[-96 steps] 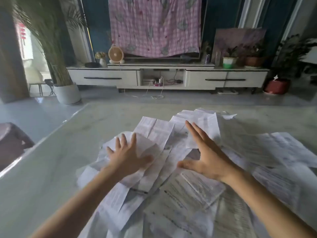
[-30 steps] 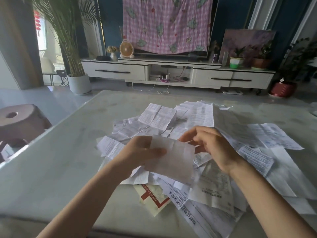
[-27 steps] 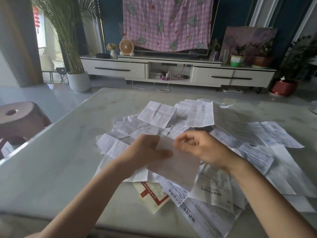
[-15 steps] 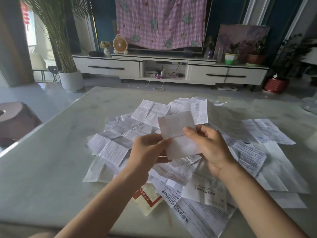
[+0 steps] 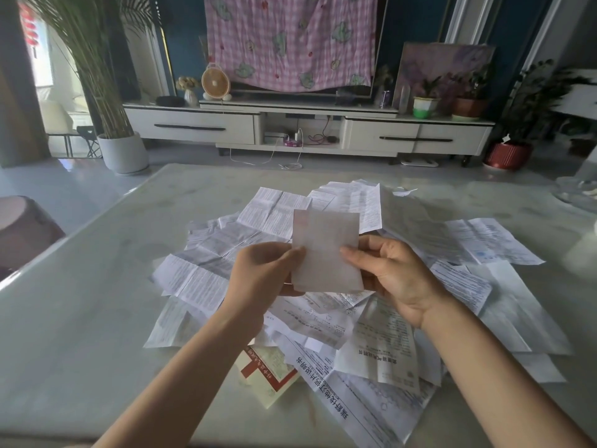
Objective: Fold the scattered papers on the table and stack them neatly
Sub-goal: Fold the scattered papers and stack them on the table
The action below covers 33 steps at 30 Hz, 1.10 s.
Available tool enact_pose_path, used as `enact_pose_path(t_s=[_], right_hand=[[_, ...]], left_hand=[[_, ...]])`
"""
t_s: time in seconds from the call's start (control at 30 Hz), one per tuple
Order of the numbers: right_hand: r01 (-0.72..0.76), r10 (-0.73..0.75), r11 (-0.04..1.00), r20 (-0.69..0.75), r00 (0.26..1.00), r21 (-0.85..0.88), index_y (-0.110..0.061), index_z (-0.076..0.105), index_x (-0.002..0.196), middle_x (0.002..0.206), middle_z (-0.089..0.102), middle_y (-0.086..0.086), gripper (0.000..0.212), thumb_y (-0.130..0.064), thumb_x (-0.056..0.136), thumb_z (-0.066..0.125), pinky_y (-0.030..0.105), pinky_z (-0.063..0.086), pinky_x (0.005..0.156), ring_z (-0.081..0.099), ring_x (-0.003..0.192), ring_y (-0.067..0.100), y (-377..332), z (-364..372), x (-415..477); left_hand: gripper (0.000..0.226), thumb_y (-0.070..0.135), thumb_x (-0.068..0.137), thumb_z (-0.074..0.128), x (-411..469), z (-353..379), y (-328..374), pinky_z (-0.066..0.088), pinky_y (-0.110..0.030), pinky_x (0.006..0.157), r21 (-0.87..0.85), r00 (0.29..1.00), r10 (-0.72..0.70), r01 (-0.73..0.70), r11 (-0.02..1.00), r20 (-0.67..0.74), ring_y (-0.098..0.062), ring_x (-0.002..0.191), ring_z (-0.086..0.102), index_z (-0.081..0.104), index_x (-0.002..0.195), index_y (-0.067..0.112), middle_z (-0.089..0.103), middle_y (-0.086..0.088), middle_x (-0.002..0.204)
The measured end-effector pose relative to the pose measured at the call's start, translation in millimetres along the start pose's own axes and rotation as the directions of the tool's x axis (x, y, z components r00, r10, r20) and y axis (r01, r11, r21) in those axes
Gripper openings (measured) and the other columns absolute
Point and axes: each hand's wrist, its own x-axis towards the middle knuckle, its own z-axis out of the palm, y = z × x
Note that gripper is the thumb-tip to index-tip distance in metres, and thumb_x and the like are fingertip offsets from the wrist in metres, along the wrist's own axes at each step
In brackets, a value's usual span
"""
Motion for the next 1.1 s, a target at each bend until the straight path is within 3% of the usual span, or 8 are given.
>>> enact_pose_path(t_s=[0.27, 0.43, 0.6, 0.73, 0.8, 0.87, 1.0, 1.1], right_hand=[[0.009, -0.009, 1.0, 0.01, 1.0, -0.013, -0.007, 0.064, 0.092, 0.083, 0.069, 0.009, 0.008, -0.008, 0.085, 0.061, 0.022, 0.055, 0.057, 0.066, 0.065, 0.011, 1.0, 0.2, -1.8], [-0.002, 0.003, 1.0, 0.036, 0.999, -0.011, -0.006, 0.064, 0.104, 0.1, 0.071, 0.015, 0.047, -0.013, 0.059, 0.073, 0.032, 0.056, 0.073, 0.068, 0.085, 0.022, 4.0, 4.3, -3.2], [0.034, -0.034, 0.999, -0.035, 0.999, -0.006, -0.006, 0.064, 0.091, 0.095, 0.07, 0.018, 0.027, -0.002, 0.066, 0.073, 0.027, 0.054, 0.078, 0.066, 0.081, 0.023, 3.4, 1.8, -0.5], [0.036, -0.022, 0.971, 0.061, 0.998, -0.236, -0.004, 0.064, 0.09, 0.085, 0.071, 0.012, 0.018, 0.003, 0.074, 0.071, 0.019, 0.054, 0.07, 0.066, 0.074, 0.016, 0.3, -3.1, -6.0], [0.032, 0.01, 0.944, 0.127, 0.992, -0.328, -0.001, 0.064, 0.094, 0.087, 0.071, 0.015, 0.022, 0.002, 0.074, 0.072, 0.022, 0.054, 0.07, 0.067, 0.076, 0.017, -0.6, -1.5, -9.6], [0.037, 0.037, 0.925, 0.184, 0.982, -0.378, 0.001, 0.063, 0.098, 0.089, 0.072, 0.015, 0.026, 0.0, 0.075, 0.073, 0.023, 0.054, 0.068, 0.068, 0.077, 0.017, -1.5, 1.8, -12.5], [0.015, 0.082, 0.918, 0.225, 0.971, -0.397, 0.0, 0.06, 0.102, 0.092, 0.072, 0.016, 0.03, -0.001, 0.074, 0.073, 0.025, 0.054, 0.07, 0.068, 0.081, 0.02, -7.0, 0.2, -13.4], [0.025, 0.119, 0.872, 0.263, 0.957, -0.489, -0.005, 0.057, 0.101, 0.092, 0.071, 0.017, 0.033, 0.0, 0.073, 0.075, 0.029, 0.053, 0.071, 0.067, 0.08, 0.022, -6.8, 3.4, -14.8]], left_hand=[[0.02, 0.005, 0.089, 0.058, 0.8, -1.2, -0.1, 0.052, -0.019, 0.048, 0.038, 1.0, 0.001, -0.002, 0.999, 0.02, -0.008, 0.052, 0.061, 0.066, 0.072, 0.013, 0.063, -0.006, 0.069], [0.015, 0.007, 0.088, 0.06, 0.7, 0.0, -4.1, 0.051, -0.019, 0.046, 0.092, 0.998, 0.058, -0.059, 0.994, 0.011, -0.005, 0.047, 0.06, 0.066, 0.075, 0.011, 0.063, -0.006, 0.068], [0.012, 0.006, 0.088, 0.06, 4.3, 0.5, -7.8, 0.052, -0.021, 0.049, 0.072, 1.0, 0.012, -0.014, 0.997, 0.028, -0.01, 0.05, 0.062, 0.067, 0.078, 0.007, 0.066, -0.009, 0.07], [0.016, 0.006, 0.073, 0.072, 7.9, -7.2, -4.4, 0.053, -0.024, 0.057, 0.033, 0.968, -0.062, 0.056, 0.998, 0.242, -0.018, 0.07, 0.07, 0.067, 0.088, 0.007, 0.072, -0.007, 0.079], [0.042, 0.021, 0.057, 0.079, 9.4, -10.6, -4.7, 0.052, -0.03, 0.063, 0.156, 0.948, -0.037, -0.013, 0.988, 0.315, -0.022, 0.075, 0.068, 0.067, 0.094, 0.005, 0.07, -0.012, 0.083], [0.05, 0.028, 0.051, 0.08, 8.4, -9.9, -3.9, 0.049, -0.038, 0.066, 0.31, 0.948, 0.007, -0.111, 0.944, 0.318, -0.024, 0.071, 0.062, 0.067, 0.091, 0.001, 0.067, -0.021, 0.081], [0.028, 0.01, 0.067, 0.082, 11.3, -13.8, 0.2, 0.042, -0.03, 0.061, 0.386, 0.945, 0.004, -0.138, 0.912, 0.328, -0.017, 0.062, 0.055, 0.066, 0.085, -0.004, 0.061, -0.011, 0.07], [0.017, 0.013, 0.067, 0.082, 10.2, -13.3, 3.9, 0.044, -0.023, 0.056, 0.492, 0.929, -0.007, -0.19, 0.85, 0.37, -0.006, 0.054, 0.055, 0.068, 0.075, 0.019, 0.062, 0.008, 0.059]])
